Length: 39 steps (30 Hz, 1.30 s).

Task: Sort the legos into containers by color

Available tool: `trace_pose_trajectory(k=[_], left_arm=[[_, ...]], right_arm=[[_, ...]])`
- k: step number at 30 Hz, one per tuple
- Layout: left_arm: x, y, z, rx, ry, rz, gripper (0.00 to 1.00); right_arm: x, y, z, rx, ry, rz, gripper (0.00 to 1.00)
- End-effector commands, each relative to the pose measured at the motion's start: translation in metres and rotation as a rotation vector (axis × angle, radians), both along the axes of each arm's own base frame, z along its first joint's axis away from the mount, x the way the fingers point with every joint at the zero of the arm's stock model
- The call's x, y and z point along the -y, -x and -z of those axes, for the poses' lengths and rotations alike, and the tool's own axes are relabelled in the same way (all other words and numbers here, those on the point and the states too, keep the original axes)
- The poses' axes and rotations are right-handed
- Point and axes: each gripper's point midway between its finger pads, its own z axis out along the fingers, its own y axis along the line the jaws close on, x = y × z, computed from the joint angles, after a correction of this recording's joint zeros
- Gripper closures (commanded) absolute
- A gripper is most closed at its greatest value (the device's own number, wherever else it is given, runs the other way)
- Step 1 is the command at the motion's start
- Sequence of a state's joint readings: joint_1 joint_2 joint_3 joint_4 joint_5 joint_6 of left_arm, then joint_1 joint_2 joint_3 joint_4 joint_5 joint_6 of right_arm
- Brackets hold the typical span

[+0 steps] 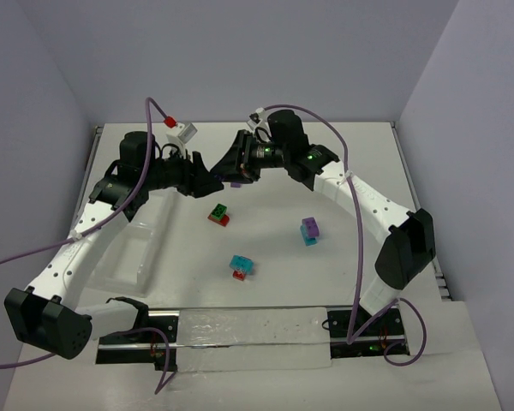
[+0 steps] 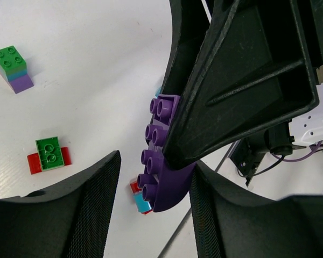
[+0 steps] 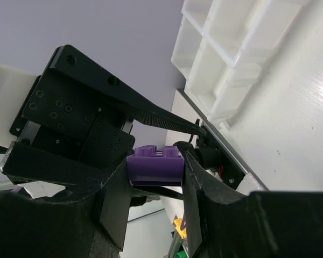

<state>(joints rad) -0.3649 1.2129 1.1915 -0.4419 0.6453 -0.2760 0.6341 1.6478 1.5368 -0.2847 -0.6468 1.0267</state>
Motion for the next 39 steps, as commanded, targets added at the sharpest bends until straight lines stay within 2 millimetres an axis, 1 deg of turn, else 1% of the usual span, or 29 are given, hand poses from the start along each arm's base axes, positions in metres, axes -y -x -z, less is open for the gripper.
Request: trace_pose_trajectory(k=[1, 4, 9, 10, 11, 12, 14, 16, 18, 19, 21, 22, 23, 24, 27, 30, 31, 33, 37, 39], left_arm=[[0.003, -0.004, -0.030, 0.103, 0.039, 0.018, 0.38], [0.003, -0.005, -0.033, 0.110, 0.039, 0.017, 0.38], [0.002, -0.008, -0.042, 0.146, 0.039, 0.008, 0.50], [0.002, -0.008, -0.043, 0.147, 0.035, 0.008, 0.55], [0.002, -0.009, -0.045, 0.151, 0.035, 0.008, 0.56], [0.002, -0.009, -0.044, 0.150, 0.031, 0.006, 0.63], [0.001, -0.011, -0.043, 0.145, 0.027, -0.006, 0.84], [-0.001, -0.012, -0.041, 0.139, 0.016, -0.017, 1.00], [0.000, -0.010, -0.036, 0.137, 0.008, 0.003, 1.00], [0.000, -0.009, -0.034, 0.136, 0.004, 0.008, 1.00], [-0.003, -0.010, -0.028, 0.126, -0.017, 0.004, 1.00], [-0.004, -0.011, -0.024, 0.117, -0.035, 0.001, 1.00], [-0.006, -0.011, -0.022, 0.114, -0.049, -0.001, 1.00], [-0.008, -0.012, -0.020, 0.110, -0.061, -0.004, 1.00], [-0.014, -0.012, -0.008, 0.083, -0.087, -0.006, 1.00], [-0.025, -0.018, 0.007, 0.070, -0.117, -0.042, 1.00], [-0.032, -0.022, 0.011, 0.059, -0.126, -0.071, 1.00], [-0.047, -0.030, 0.017, 0.028, -0.136, -0.137, 1.00], [-0.094, -0.050, 0.030, -0.058, -0.146, -0.370, 1.00], [-0.128, -0.055, 0.048, -0.157, -0.143, -0.531, 1.00]], right_arm=[[-0.002, 0.000, -0.013, 0.038, -0.049, -0.024, 1.00], [-0.003, -0.001, -0.012, 0.034, -0.051, -0.024, 1.00], [-0.005, -0.004, -0.010, 0.032, -0.048, -0.027, 1.00], [-0.005, -0.005, -0.009, 0.030, -0.046, -0.026, 1.00], [-0.005, -0.005, -0.008, 0.029, -0.045, -0.026, 1.00], [-0.006, -0.005, -0.007, 0.027, -0.043, -0.025, 1.00], [-0.005, -0.005, -0.003, 0.023, -0.040, -0.025, 1.00], [-0.006, -0.005, -0.002, 0.024, -0.042, -0.028, 0.95], [-0.006, -0.004, -0.001, 0.027, -0.054, -0.030, 0.87], [-0.005, -0.004, -0.002, 0.029, -0.058, -0.029, 0.67], [-0.002, -0.005, -0.004, 0.037, -0.068, -0.021, 0.36], [0.001, -0.005, -0.004, 0.041, -0.068, -0.016, 0.28], [0.004, -0.006, -0.006, 0.046, -0.069, -0.009, 0.24], [0.008, -0.007, -0.008, 0.052, -0.069, 0.001, 0.22], [0.023, -0.011, -0.013, 0.082, -0.051, 0.048, 0.20], [0.040, -0.015, -0.025, 0.129, -0.021, 0.100, 0.20], [0.047, -0.017, -0.027, 0.148, 0.001, 0.121, 0.20], [0.062, -0.020, -0.030, 0.181, 0.040, 0.168, 0.20], [0.095, -0.026, -0.023, 0.223, 0.111, 0.284, 0.20], [0.118, -0.028, -0.010, 0.231, 0.165, 0.363, 0.20]])
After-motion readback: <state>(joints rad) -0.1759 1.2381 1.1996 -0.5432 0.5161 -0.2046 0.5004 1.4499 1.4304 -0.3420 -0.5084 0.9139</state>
